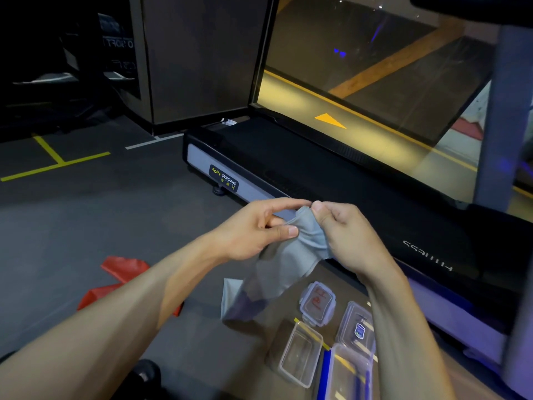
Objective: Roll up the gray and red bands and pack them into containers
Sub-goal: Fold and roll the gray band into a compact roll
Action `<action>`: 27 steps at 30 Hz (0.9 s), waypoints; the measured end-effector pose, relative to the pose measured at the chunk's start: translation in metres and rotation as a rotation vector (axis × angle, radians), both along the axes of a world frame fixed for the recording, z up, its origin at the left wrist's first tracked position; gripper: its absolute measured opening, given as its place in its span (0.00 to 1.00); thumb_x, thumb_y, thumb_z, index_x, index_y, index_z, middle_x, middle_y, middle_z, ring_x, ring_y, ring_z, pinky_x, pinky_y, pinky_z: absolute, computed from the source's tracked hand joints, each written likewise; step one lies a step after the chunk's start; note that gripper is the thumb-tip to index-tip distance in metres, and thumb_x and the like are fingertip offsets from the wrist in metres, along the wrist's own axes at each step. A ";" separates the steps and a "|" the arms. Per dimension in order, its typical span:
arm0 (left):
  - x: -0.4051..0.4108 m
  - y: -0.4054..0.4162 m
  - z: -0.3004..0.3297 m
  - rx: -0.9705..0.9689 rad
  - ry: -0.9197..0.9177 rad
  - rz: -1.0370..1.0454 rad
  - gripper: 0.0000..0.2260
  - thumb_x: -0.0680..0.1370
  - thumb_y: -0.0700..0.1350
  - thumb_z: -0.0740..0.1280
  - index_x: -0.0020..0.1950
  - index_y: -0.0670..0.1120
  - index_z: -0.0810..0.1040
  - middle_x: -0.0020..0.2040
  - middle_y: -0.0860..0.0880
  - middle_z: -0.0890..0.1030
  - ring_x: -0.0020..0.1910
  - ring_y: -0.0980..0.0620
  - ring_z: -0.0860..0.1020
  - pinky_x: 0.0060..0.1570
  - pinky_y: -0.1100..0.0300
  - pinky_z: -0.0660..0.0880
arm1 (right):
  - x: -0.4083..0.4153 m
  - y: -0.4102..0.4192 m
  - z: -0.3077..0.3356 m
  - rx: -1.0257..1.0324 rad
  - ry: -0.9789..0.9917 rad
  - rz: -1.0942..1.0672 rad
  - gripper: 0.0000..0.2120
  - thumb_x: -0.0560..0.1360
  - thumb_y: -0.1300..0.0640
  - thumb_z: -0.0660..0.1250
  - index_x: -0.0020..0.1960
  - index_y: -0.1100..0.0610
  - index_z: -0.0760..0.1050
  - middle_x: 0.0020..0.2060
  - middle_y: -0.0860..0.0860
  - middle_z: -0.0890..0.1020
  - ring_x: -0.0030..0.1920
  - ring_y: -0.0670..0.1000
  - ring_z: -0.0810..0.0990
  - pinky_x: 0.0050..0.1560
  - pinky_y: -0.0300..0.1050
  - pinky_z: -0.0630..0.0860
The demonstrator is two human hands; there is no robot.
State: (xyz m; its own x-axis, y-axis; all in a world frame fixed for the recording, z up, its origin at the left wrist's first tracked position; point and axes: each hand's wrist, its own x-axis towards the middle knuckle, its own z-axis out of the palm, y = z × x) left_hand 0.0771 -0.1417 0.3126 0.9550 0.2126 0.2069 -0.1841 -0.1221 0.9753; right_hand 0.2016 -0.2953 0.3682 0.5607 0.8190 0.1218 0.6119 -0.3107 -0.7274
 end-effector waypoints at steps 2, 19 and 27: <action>0.002 0.002 -0.003 0.006 -0.010 -0.009 0.20 0.81 0.44 0.70 0.72 0.54 0.75 0.29 0.37 0.66 0.29 0.37 0.62 0.33 0.42 0.63 | -0.001 0.000 -0.002 -0.040 0.008 0.012 0.27 0.80 0.38 0.55 0.46 0.60 0.79 0.40 0.64 0.82 0.37 0.52 0.76 0.46 0.63 0.78; 0.002 0.003 -0.007 -0.150 -0.091 0.160 0.09 0.76 0.50 0.74 0.56 0.51 0.82 0.39 0.26 0.79 0.40 0.42 0.71 0.43 0.44 0.65 | -0.013 0.001 -0.003 0.135 0.086 0.010 0.14 0.74 0.48 0.77 0.56 0.49 0.78 0.49 0.48 0.84 0.50 0.46 0.83 0.53 0.46 0.80; -0.001 -0.002 0.000 -0.182 -0.114 0.046 0.15 0.81 0.43 0.69 0.67 0.48 0.77 0.50 0.22 0.78 0.49 0.36 0.78 0.52 0.37 0.73 | -0.012 0.001 0.010 0.186 -0.024 0.056 0.09 0.75 0.48 0.70 0.54 0.47 0.78 0.47 0.46 0.84 0.48 0.46 0.84 0.50 0.57 0.82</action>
State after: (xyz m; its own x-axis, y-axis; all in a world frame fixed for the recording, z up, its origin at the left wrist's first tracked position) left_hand 0.0761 -0.1440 0.3125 0.9159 0.2991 0.2676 -0.2932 0.0434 0.9551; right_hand 0.1894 -0.2943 0.3779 0.5098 0.8111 0.2868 0.6421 -0.1368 -0.7543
